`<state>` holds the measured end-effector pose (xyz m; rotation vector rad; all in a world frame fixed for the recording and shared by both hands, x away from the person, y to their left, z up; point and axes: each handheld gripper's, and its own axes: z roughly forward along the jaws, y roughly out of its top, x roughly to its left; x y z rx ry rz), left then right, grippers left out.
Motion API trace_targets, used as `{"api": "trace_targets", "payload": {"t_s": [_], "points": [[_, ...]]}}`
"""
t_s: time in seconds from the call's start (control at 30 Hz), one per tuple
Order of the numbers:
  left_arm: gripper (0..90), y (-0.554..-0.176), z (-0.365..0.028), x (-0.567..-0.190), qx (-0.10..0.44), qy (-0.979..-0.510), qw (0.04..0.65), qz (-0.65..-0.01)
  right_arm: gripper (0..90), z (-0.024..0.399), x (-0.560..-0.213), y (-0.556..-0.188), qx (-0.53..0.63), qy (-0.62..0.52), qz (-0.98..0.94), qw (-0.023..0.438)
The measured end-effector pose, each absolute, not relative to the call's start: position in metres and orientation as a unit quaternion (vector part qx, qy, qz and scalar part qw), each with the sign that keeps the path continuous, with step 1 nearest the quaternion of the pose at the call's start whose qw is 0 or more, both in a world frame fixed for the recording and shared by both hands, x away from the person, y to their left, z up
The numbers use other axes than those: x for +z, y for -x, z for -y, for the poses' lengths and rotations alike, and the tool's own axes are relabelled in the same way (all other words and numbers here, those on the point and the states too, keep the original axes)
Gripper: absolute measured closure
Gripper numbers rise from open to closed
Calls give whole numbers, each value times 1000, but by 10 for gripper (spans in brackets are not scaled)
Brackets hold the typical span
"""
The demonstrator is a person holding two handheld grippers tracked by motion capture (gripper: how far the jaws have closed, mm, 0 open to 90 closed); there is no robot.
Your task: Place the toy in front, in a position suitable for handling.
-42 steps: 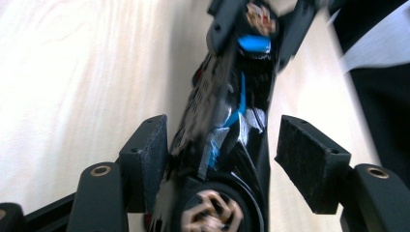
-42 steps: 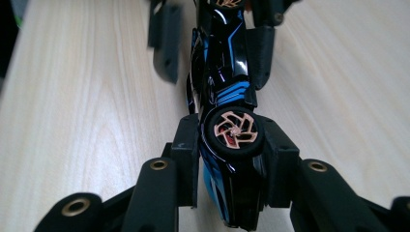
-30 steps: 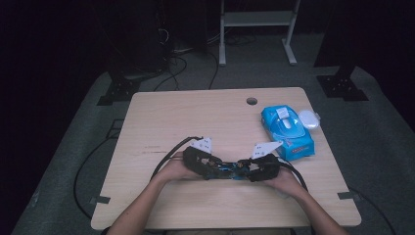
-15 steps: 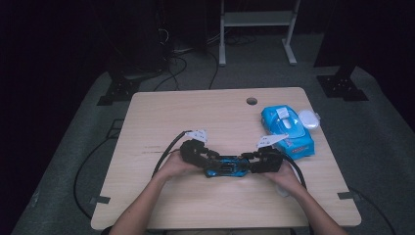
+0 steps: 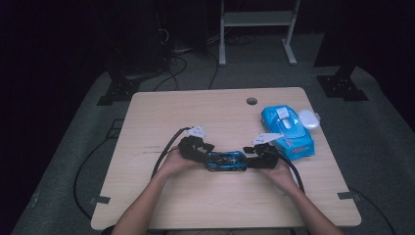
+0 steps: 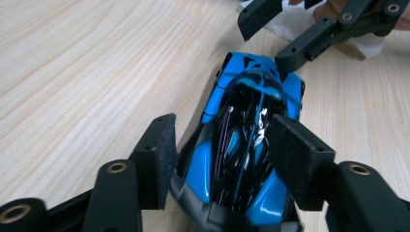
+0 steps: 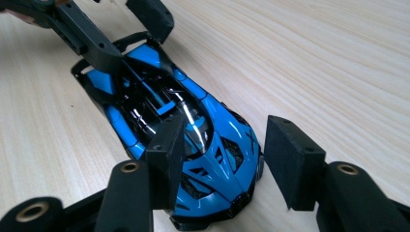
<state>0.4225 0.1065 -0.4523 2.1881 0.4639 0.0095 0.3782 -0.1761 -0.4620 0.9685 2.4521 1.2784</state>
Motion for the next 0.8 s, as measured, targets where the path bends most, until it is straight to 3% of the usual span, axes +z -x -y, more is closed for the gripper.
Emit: {"api": "trace_targets", "payload": {"t_s": [0.43, 0.8], "points": [[270, -408, -118, -444, 54, -882, 427, -189, 382, 208, -444, -370, 460, -355, -808, 96], [206, -394, -127, -433, 78, -882, 428, -182, 355, 243, -438, -356, 460, -380, -795, 107]]}}
